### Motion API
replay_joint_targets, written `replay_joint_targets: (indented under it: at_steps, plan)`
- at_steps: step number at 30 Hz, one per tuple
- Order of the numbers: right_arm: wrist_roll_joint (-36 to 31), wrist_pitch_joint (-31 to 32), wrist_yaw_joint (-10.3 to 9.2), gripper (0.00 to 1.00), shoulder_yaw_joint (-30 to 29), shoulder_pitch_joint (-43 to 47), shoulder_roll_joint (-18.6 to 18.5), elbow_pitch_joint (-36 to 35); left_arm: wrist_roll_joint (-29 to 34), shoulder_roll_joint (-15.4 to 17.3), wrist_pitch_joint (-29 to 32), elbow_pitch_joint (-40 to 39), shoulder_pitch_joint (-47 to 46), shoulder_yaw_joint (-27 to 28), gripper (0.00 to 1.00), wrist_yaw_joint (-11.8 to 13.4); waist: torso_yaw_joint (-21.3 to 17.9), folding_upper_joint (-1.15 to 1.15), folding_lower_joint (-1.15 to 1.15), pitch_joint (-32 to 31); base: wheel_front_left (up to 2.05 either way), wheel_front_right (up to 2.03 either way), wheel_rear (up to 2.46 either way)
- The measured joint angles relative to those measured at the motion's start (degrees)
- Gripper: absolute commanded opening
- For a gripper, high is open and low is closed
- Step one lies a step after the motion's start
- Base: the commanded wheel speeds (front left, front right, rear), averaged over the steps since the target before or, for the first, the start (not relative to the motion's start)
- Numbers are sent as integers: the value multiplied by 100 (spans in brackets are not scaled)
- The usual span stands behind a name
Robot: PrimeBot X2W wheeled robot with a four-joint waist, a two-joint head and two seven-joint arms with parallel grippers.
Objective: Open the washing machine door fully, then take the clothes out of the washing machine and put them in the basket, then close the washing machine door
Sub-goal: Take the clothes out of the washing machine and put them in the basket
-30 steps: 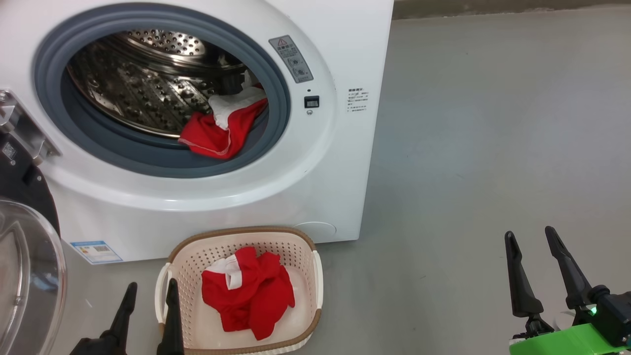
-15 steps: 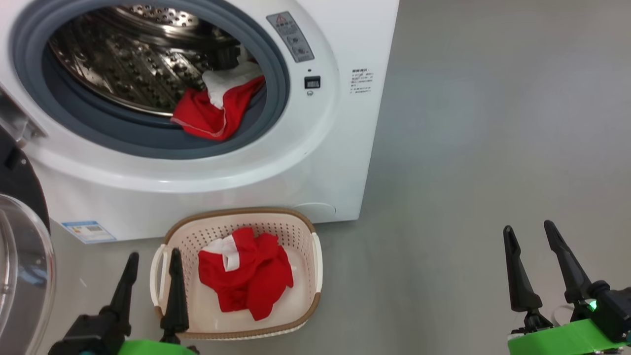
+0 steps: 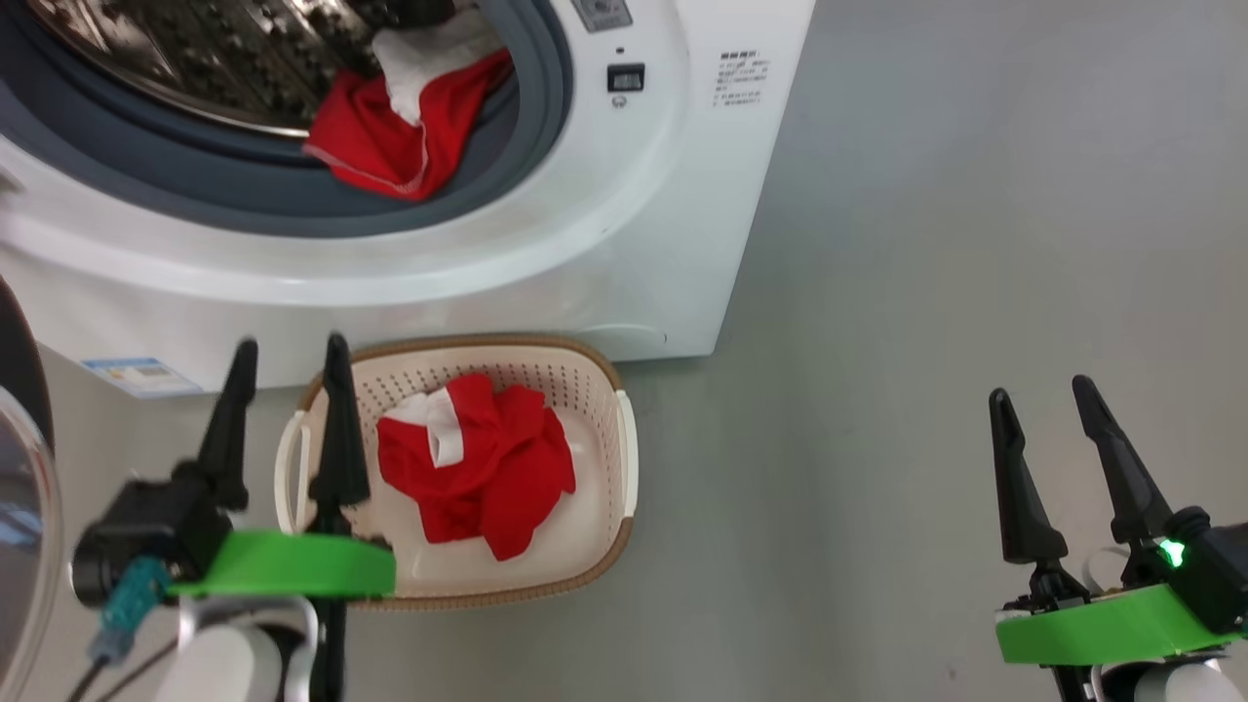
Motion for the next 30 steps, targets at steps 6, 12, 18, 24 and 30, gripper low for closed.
replay_joint_targets:
  at_steps: [6,12,18,24,30]
  plan:
    - [0,0,0,100,27,-182,-1,-42,18,4,1,286,-773,15,100,1,15,0,0,392,0,0,0]
    - [2,0,1,100,93,-373,-5,-47,16,3,41,723,-1534,24,100,-18,25,0,0,746,0,0,0]
    - [4,0,0,100,123,-474,-9,-41,16,32,32,1266,-2357,89,100,-109,1,0,0,1037,0,0,0]
    - [56,0,1,100,155,-617,-12,-54,18,62,-9,2073,-3143,85,100,-253,-67,0,0,1303,0,0,0]
    - [55,0,1,100,272,-680,-16,-51,58,98,-63,2804,-3843,86,100,-326,-144,0,0,1507,0,0,0]
